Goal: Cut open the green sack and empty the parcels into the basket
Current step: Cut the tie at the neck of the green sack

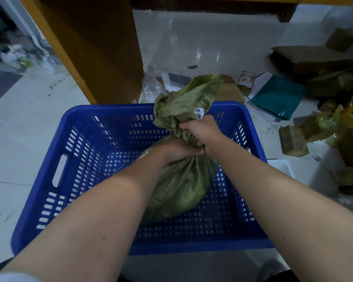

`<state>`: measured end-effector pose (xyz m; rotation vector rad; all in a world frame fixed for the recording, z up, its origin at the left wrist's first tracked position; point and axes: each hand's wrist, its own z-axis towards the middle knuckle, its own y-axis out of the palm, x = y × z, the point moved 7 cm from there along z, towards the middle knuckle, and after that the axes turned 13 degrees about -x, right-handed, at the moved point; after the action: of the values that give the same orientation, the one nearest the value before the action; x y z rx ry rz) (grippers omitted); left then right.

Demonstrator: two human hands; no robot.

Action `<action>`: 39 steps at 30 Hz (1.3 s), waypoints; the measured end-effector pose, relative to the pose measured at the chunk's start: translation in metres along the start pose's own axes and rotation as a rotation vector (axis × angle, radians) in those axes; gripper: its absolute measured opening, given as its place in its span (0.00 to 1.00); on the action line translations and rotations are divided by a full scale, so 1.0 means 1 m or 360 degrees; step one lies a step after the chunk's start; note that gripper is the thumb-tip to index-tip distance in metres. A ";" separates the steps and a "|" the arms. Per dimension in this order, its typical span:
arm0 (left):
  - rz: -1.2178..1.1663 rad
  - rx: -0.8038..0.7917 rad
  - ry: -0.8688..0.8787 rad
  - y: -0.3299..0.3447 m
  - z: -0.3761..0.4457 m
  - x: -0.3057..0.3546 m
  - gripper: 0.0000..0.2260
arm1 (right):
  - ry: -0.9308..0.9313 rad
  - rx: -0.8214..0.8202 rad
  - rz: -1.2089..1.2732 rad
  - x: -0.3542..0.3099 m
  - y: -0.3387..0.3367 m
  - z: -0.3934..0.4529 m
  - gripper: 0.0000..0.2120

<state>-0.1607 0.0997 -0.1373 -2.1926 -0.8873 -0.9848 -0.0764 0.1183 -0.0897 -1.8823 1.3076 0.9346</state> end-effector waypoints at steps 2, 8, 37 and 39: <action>-0.0255 0.0116 0.0122 -0.002 -0.004 -0.004 0.09 | -0.0009 -0.0089 -0.0018 -0.006 0.004 -0.005 0.12; -0.1278 0.0480 0.0053 -0.040 -0.031 -0.018 0.13 | -0.0085 -0.0162 -0.0057 -0.009 0.016 -0.012 0.24; 0.0067 0.1970 -0.0429 -0.148 -0.156 -0.019 0.19 | -0.0592 0.0236 -0.0800 -0.055 0.024 -0.046 0.19; 0.0555 0.1714 0.0299 -0.125 -0.151 0.038 0.14 | -0.0607 0.0188 -0.0759 -0.068 0.030 -0.049 0.17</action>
<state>-0.2983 0.0823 0.0061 -1.2363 -0.6687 -0.3631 -0.1127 0.1027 -0.0098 -1.7073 0.6349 0.8797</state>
